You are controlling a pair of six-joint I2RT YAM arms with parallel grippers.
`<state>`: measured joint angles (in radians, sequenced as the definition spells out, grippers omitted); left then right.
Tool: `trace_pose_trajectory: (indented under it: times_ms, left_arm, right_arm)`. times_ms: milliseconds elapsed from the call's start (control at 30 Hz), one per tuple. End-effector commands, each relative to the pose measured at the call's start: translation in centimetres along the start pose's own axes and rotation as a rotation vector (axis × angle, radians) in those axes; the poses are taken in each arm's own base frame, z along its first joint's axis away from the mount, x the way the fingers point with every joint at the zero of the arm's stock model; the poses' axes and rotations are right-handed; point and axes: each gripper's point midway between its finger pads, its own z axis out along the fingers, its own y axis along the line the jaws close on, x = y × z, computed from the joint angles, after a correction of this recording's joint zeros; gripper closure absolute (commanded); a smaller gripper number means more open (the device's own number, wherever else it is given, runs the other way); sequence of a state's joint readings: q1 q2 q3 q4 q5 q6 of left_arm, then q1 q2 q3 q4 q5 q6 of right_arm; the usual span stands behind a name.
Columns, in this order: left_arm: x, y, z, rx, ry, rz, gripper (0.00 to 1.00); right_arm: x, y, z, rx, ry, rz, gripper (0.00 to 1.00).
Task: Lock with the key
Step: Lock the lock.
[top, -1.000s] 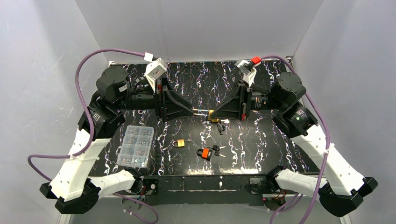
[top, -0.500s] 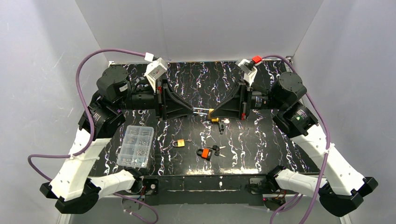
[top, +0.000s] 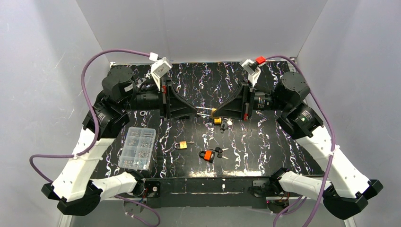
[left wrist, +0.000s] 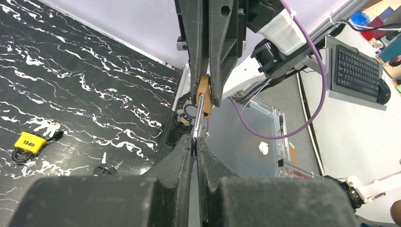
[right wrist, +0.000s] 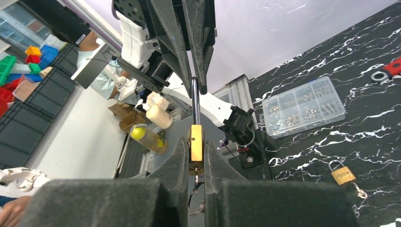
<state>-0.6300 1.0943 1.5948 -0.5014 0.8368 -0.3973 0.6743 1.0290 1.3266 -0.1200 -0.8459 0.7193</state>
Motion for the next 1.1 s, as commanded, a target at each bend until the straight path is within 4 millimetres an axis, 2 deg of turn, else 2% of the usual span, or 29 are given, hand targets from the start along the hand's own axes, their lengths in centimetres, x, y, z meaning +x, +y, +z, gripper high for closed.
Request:
trace_pose_trajectory:
  times_ms: [0, 167, 500, 1067]
  left_arm:
    - [0.1, 0.6, 0.5, -0.015, -0.006, -0.057, 1.00]
    - [0.3, 0.9, 0.9, -0.007, -0.009, -0.089, 1.00]
    - [0.4, 1.1, 1.6, -0.010, -0.012, -0.104, 1.00]
    - [2.0, 0.6, 3.7, 0.003, 0.041, -0.114, 1.00]
  right_arm:
    - [-2.0, 0.9, -0.6, 0.037, -0.072, -0.116, 0.99]
    - [-1.9, 0.2, -0.5, 0.058, -0.073, -0.135, 0.99]
    - [-1.9, 0.2, -0.1, 0.047, -0.068, -0.136, 0.99]
    - [-2.4, -0.3, 0.6, 0.054, -0.071, -0.125, 0.99]
